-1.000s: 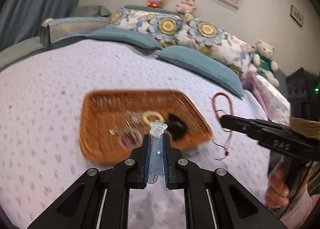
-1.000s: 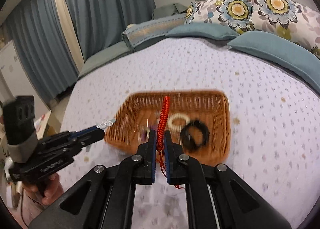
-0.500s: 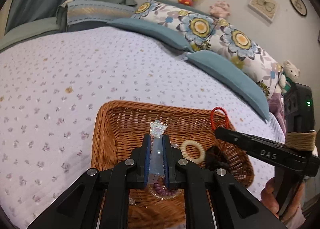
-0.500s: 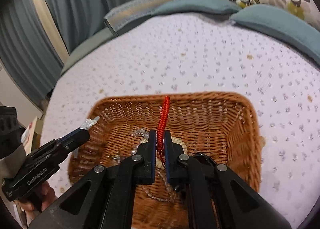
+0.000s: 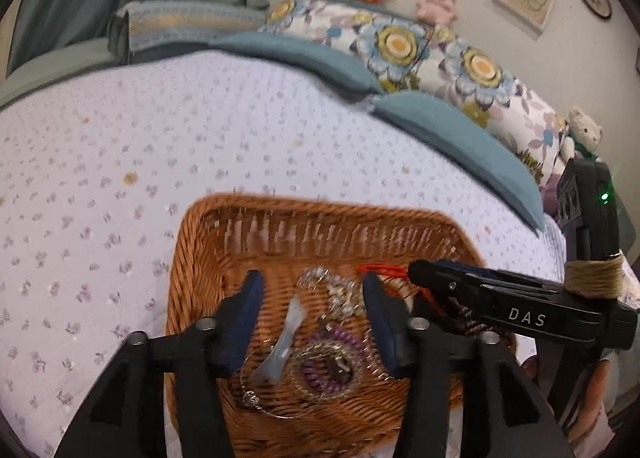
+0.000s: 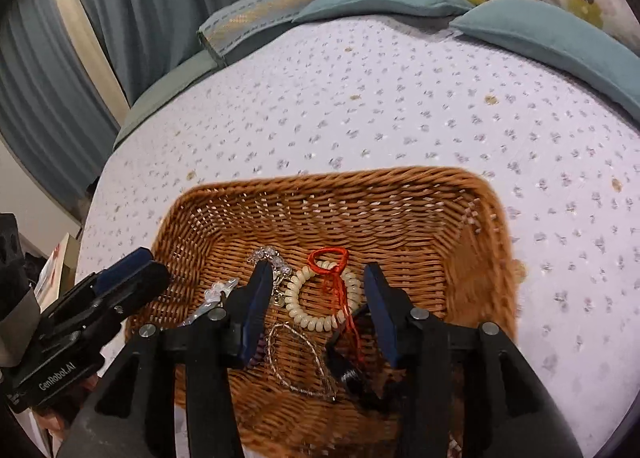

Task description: Organize jewelry

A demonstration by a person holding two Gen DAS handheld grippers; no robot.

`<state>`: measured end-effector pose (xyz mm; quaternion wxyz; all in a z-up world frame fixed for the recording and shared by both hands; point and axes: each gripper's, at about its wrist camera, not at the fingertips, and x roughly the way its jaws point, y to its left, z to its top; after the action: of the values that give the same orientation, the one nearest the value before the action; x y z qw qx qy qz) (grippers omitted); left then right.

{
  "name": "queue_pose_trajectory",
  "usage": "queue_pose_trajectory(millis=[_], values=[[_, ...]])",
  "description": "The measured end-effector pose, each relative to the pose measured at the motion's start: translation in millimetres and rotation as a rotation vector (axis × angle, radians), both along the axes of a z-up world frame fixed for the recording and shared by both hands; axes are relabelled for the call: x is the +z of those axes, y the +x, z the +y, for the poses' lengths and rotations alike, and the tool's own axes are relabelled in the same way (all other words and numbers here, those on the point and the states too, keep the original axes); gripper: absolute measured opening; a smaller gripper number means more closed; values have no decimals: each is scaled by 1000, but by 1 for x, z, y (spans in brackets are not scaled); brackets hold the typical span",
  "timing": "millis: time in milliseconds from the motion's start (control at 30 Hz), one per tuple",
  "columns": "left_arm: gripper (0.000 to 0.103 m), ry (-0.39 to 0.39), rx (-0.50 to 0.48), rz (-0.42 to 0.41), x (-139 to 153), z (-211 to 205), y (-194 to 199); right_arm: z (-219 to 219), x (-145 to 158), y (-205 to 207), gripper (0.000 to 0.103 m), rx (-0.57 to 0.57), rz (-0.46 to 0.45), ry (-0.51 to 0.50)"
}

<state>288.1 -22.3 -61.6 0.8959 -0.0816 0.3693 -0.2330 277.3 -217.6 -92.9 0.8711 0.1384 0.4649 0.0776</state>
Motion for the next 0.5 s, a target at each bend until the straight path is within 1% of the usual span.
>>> queue_pose_trajectory(millis=[67, 200, 233, 267, 333, 367, 467, 500], values=[[53, -1, 2, -9, 9, 1, -5, -2, 12, -9, 50, -5, -14, 0], [53, -19, 8, -48, 39, 6, -32, -3, 44, -43, 51, 0, -63, -8], [53, -11, 10, -61, 47, 7, -42, -2, 51, -52, 54, 4, -76, -15], [53, -3, 16, -73, 54, 8, -51, 0, 61, -68, 61, 9, -95, -30], [53, -2, 34, -90, 67, 13, -76, 4, 73, -89, 72, 12, -128, -60], [54, -2, 37, -92, 71, 15, -86, 7, 82, -109, 74, 14, -157, -91], [56, 26, 67, -115, 82, 20, -129, 19, 96, -149, 76, 18, -206, -187], [60, 35, 85, -123, 84, 22, -144, 22, 98, -159, 77, 13, -215, -217]])
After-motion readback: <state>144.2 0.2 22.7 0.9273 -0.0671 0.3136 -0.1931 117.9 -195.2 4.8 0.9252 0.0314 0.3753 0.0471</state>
